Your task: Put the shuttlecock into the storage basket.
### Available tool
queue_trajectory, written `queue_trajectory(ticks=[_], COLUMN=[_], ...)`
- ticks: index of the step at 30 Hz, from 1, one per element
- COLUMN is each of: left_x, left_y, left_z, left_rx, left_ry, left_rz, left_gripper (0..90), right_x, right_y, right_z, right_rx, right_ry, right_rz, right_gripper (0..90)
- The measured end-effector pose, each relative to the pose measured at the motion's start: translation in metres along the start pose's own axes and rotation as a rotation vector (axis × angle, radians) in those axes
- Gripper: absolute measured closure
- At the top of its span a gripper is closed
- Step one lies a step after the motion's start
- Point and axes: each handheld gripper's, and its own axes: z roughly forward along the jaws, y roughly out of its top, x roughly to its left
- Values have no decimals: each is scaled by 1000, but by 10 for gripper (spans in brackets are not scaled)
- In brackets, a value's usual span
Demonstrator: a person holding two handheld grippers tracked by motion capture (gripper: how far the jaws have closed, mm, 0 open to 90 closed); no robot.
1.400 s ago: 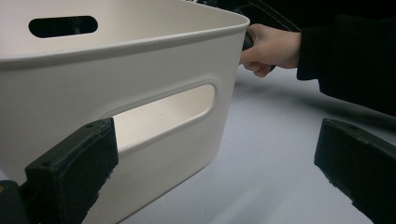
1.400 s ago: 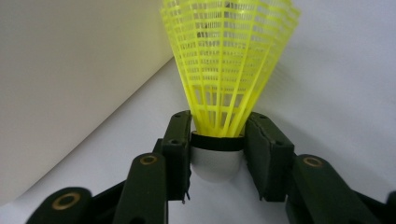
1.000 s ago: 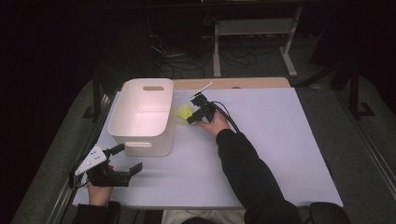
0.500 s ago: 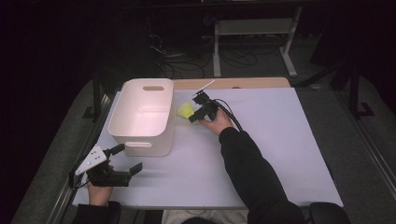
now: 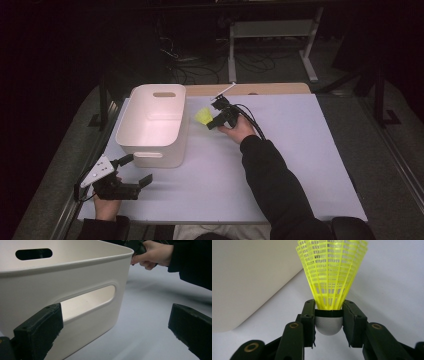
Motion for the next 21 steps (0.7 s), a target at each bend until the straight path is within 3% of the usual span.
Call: queue_trajectory(ticks=[21], left_x=[0], left_y=[0], left_z=[0], left_rx=[0], left_ry=[-2], left_rz=[0], left_gripper=[0], right_x=[3], right_y=[0], right_z=[-41], right_rx=[-35], right_ry=[-10], right_rz=[-45], right_gripper=[630])
